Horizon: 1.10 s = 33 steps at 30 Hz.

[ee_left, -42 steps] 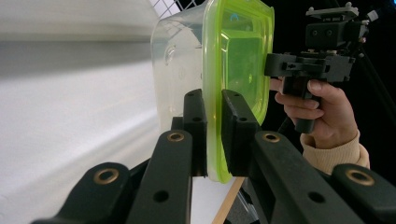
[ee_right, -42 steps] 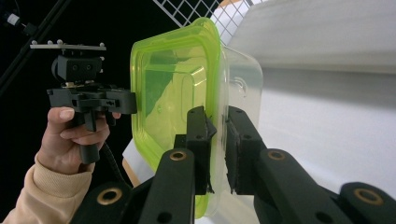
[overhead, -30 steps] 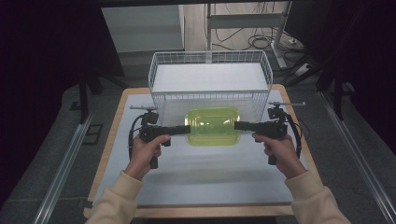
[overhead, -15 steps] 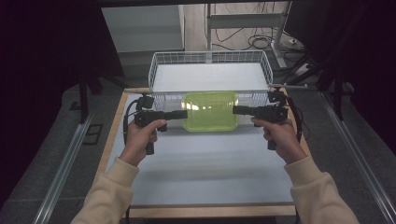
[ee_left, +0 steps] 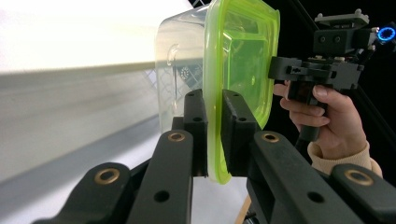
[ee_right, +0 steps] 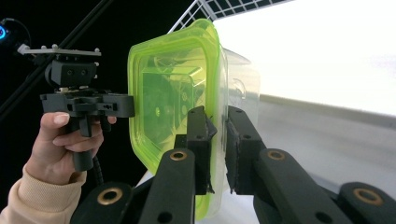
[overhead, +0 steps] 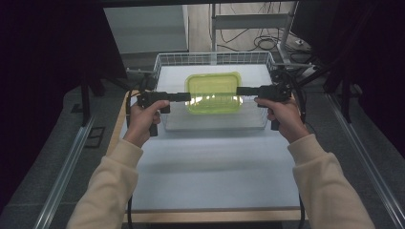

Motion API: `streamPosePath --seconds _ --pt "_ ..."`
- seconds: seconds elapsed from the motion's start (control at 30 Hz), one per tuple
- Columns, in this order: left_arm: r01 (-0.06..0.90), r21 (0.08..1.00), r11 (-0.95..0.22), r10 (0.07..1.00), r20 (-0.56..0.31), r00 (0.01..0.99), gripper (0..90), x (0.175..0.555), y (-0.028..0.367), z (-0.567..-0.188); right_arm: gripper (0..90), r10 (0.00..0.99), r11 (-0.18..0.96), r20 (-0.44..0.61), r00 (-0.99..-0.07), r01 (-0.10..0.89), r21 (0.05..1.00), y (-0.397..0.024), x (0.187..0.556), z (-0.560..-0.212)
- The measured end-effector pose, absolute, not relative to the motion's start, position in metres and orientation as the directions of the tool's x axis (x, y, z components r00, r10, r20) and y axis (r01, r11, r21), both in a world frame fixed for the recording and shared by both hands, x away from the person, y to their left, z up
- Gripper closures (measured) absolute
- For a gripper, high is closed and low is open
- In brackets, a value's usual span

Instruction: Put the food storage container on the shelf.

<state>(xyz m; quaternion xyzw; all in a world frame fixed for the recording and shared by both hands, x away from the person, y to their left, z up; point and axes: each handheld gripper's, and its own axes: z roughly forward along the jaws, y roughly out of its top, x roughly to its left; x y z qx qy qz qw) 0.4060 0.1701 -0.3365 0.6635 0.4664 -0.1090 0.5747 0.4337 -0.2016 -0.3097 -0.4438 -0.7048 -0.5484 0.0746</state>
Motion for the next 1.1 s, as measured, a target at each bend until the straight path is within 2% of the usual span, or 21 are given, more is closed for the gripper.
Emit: streamPosePath --seconds 0.33,0.67,1.1 --pt "0.747 0.659 0.089 0.494 -0.68 0.542 82.4 0.434 0.169 -0.328 81.4 0.547 -0.031 0.61 -0.573 0.714 0.699 -0.202 0.455 -0.307" --pt "0.766 0.631 0.124 0.47 -0.717 0.514 82.3 0.465 0.169 -0.333 81.4 0.561 -0.058 0.628 -0.539 0.731 0.679 -0.203 0.477 -0.305" --pt "0.779 0.61 0.144 0.5 -0.725 0.475 82.1 0.489 0.167 -0.34 80.8 0.583 -0.085 0.643 -0.497 0.749 0.657 -0.2 0.505 -0.315"
